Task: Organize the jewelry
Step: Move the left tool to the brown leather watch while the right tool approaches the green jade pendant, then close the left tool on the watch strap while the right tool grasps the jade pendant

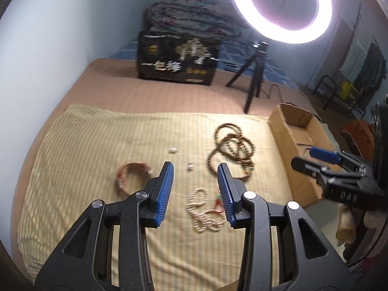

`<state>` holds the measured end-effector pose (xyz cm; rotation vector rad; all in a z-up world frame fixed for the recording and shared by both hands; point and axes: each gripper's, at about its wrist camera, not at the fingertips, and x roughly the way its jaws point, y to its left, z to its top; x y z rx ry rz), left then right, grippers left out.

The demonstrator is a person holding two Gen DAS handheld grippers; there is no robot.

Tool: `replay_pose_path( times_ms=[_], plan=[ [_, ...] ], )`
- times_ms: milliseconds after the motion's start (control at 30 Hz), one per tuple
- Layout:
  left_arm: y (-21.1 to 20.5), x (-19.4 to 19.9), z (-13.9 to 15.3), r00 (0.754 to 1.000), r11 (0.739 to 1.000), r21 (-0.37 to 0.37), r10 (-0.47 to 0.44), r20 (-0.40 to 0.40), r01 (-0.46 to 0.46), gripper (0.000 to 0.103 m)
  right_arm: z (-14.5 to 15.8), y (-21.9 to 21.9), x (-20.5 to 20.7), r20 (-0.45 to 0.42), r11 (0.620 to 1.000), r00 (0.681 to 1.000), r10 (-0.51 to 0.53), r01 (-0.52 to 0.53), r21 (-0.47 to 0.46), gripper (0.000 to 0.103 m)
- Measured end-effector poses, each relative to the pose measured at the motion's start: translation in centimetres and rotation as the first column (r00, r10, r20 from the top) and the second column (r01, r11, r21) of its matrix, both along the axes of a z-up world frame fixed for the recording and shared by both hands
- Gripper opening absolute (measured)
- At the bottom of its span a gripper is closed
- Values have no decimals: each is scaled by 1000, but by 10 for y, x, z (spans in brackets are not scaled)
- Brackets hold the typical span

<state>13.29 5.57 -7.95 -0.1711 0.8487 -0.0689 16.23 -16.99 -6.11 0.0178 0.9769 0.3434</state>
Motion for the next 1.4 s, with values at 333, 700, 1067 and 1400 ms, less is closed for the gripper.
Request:
replay_pose_path(
  times_ms=[333, 700, 1067, 1400],
  plan=[
    [63, 3, -25, 991, 994, -25, 106, -81, -108, 38, -38, 49, -4, -78, 996, 993, 90, -91, -12, 71],
    [94, 23, -66, 965, 981, -68, 167, -200, -184, 38, -67, 69, -2, -136, 993, 984, 115, -119, -24, 64],
    [92, 45, -93, 951, 980, -45, 178, -254, -196, 38, -87, 86, 4, -155, 986, 976, 151, -160, -47, 54],
    [90, 56, -106, 947, 982, -12, 180, -265, -190, 38, -97, 99, 5, -137, 972, 972, 190, -207, -116, 50]
  ],
)
